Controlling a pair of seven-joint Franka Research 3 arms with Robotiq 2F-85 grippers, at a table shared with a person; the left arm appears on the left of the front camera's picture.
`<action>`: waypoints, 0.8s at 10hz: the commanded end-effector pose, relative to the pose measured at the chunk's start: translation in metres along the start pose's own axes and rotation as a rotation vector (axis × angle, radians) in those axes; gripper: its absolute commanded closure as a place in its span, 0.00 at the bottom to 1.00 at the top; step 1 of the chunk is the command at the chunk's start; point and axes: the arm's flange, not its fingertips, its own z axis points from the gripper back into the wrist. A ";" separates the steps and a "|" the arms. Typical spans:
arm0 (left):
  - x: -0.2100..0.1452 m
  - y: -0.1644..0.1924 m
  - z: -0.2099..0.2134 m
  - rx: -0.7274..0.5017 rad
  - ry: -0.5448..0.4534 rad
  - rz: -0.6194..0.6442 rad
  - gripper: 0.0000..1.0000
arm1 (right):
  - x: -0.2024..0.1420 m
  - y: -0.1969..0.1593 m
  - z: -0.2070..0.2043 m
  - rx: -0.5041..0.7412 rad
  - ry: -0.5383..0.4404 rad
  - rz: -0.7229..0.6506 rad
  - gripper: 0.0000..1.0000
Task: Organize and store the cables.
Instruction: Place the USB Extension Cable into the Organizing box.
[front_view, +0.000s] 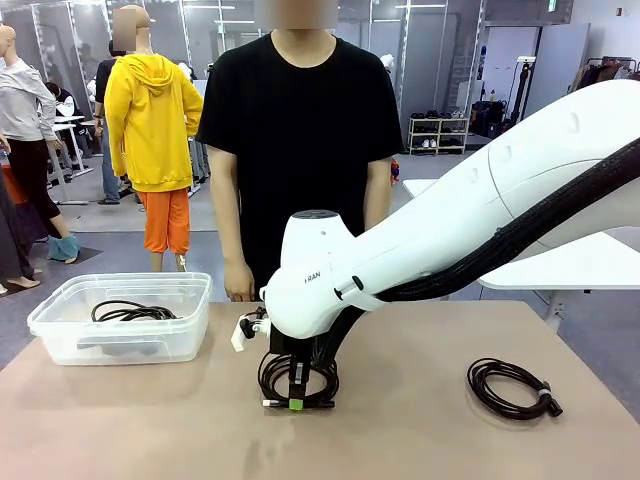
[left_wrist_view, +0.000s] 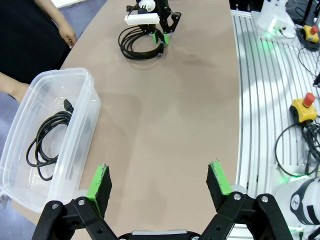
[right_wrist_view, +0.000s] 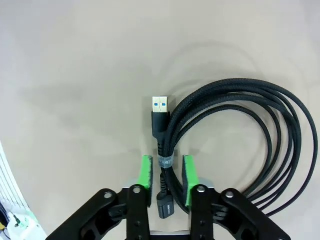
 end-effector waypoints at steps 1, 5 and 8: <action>-0.001 0.000 0.001 -0.001 -0.018 -0.011 0.03 | -0.004 0.011 0.010 -0.004 0.002 -0.023 0.18; -0.001 0.000 0.001 -0.001 -0.018 -0.011 0.03 | -0.030 0.018 0.053 -0.037 -0.083 -0.041 0.09; -0.001 0.000 0.001 -0.001 -0.018 -0.011 0.03 | -0.119 0.026 0.110 -0.041 -0.259 -0.077 0.00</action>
